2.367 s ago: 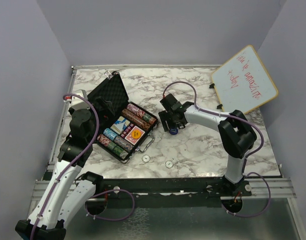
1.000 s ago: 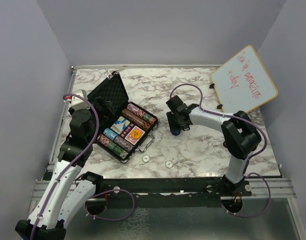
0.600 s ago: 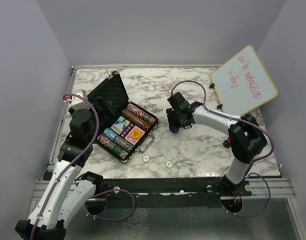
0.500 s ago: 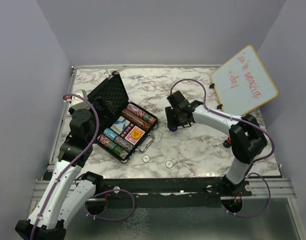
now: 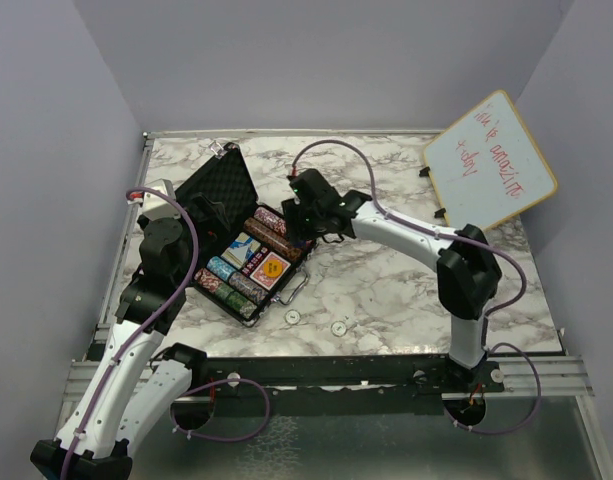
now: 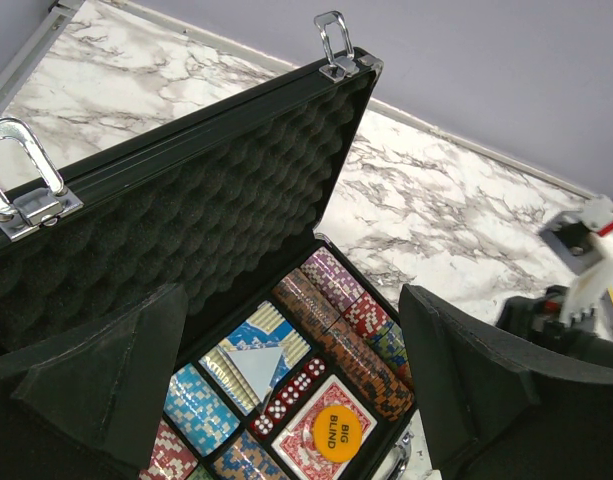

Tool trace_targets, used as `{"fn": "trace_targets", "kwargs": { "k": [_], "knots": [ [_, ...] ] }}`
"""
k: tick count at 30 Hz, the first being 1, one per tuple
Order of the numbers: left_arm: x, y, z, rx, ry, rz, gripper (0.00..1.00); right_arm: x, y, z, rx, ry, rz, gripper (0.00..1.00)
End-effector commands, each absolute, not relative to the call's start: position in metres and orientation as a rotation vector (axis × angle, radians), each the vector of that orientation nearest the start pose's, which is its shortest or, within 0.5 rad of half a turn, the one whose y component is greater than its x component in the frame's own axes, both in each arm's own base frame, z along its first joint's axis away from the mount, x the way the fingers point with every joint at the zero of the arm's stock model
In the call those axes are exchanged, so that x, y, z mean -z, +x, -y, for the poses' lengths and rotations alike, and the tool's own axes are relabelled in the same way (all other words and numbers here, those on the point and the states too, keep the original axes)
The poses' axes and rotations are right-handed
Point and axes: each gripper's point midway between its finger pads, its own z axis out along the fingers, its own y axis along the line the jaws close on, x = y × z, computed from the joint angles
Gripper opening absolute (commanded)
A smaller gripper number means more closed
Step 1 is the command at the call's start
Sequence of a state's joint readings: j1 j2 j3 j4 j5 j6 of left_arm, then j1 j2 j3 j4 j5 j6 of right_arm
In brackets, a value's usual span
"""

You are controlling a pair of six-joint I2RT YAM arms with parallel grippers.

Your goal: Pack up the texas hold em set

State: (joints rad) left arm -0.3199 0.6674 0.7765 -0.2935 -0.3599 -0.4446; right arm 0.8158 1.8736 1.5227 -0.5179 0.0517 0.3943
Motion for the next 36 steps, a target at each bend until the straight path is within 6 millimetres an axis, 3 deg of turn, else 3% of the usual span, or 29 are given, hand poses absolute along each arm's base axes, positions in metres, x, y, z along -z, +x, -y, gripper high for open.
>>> {"fn": "trace_targets", "kwargs": {
  "k": [1,8,13,22,29,34,36],
  "knots": [
    [-0.283,0.281,0.04,0.221,-0.383,-1.696,0.95,-0.112,0.313,-0.411,-0.549,-0.586,-2.437,0.53],
    [-0.287,0.28,0.04,0.235,-0.383,-1.685,0.95,-0.11,0.31,-0.475,-0.72,-0.613,-2.367,0.53],
    [-0.286,0.279,0.037,0.222,-0.392,-1.683,0.95,-0.104,0.31,-0.5,-0.771,-0.631,-2.351,0.53],
    [-0.287,0.279,0.037,0.223,-0.397,-1.679,0.95,-0.09,0.315,-0.516,-0.746,-0.655,-2.357,0.55],
    [-0.288,0.278,0.036,0.221,-0.399,-1.677,0.95,-0.079,0.307,-0.522,-0.751,-0.701,-2.376,0.56],
    [-0.288,0.278,0.036,0.227,-0.408,-1.675,0.95,-0.078,0.307,-0.524,-0.746,-0.715,-2.379,0.56],
    [-0.288,0.278,0.036,0.226,-0.41,-1.674,0.95,-0.079,0.307,-0.524,-0.749,-0.723,-2.376,0.6]
  ]
}}
